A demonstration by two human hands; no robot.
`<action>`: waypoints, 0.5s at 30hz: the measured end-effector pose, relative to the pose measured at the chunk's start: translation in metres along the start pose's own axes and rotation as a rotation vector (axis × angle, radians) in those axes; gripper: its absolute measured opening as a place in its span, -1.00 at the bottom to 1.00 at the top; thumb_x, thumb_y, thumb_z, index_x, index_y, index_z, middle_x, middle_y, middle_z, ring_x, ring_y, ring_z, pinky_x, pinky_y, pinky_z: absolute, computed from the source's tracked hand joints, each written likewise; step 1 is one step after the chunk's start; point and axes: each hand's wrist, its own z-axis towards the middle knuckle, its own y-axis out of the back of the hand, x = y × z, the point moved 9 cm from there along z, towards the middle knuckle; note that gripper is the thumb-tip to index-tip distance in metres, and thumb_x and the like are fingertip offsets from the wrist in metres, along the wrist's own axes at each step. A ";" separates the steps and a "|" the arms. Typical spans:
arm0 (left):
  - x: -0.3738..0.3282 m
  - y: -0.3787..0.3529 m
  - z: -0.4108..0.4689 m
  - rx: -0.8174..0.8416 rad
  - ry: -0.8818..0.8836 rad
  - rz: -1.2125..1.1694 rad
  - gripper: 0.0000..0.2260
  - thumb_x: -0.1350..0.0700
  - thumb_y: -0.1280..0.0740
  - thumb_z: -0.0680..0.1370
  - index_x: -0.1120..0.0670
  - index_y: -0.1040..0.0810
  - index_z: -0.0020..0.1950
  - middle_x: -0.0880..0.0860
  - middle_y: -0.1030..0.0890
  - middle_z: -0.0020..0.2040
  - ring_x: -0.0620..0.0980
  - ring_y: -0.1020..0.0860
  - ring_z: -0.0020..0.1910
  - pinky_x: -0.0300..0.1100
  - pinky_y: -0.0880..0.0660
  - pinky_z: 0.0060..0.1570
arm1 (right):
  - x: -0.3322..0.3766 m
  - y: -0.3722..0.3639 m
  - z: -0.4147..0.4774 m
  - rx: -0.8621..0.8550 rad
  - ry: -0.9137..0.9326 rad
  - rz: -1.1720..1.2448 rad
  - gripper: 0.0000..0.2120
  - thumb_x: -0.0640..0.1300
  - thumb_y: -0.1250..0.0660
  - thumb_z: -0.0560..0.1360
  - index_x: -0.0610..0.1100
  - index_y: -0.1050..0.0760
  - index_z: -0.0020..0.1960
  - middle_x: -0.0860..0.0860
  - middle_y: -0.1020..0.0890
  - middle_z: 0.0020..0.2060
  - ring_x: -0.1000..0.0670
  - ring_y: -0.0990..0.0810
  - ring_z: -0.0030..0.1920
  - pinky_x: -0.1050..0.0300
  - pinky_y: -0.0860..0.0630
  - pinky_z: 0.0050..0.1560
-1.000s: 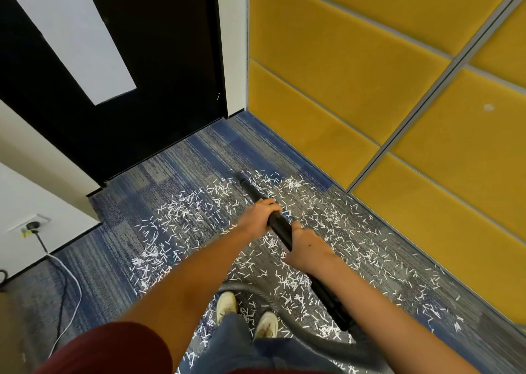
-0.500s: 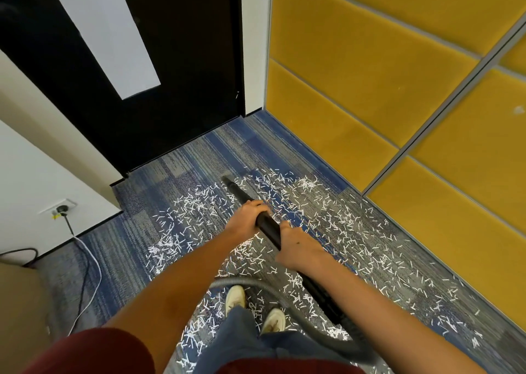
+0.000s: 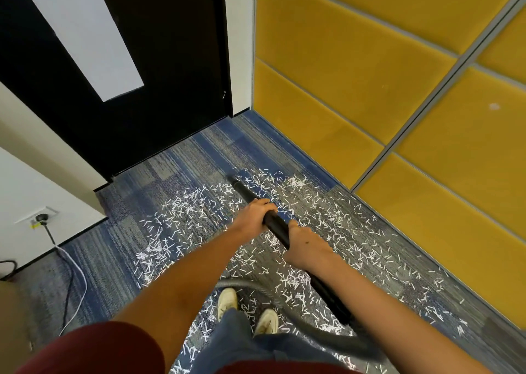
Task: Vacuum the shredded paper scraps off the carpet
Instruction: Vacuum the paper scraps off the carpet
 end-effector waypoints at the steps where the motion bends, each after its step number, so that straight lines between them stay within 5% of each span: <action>1: -0.006 -0.001 0.005 0.010 -0.020 -0.005 -0.71 0.36 -0.36 0.42 0.04 -0.55 0.04 0.01 -0.53 0.12 0.05 -0.49 0.13 0.06 -0.47 0.13 | -0.004 0.003 0.000 -0.007 -0.014 0.004 -0.60 -0.21 -0.28 0.50 -0.16 -0.25 0.29 -0.04 -0.42 -0.11 -0.06 -0.50 -0.15 0.12 -0.46 -0.19; 12: -0.019 -0.014 0.046 0.060 -0.113 0.001 -0.68 0.39 -0.39 0.38 0.03 -0.55 0.01 0.10 -0.52 0.12 0.14 -0.47 0.15 0.11 -0.43 0.18 | -0.023 0.013 0.012 -0.046 -0.112 0.081 -0.62 -0.25 -0.27 0.49 -0.15 -0.25 0.26 -0.09 -0.49 -0.03 -0.09 -0.59 -0.04 -0.02 -0.59 0.01; 15: -0.009 -0.012 0.052 0.075 -0.090 -0.007 -0.67 0.38 -0.39 0.40 0.03 -0.55 0.06 0.09 -0.50 0.23 0.15 -0.42 0.29 0.11 -0.39 0.26 | -0.017 0.017 0.019 -0.039 -0.109 0.096 -0.61 -0.25 -0.26 0.49 -0.15 -0.25 0.28 -0.09 -0.51 -0.03 -0.10 -0.60 -0.02 -0.02 -0.60 0.00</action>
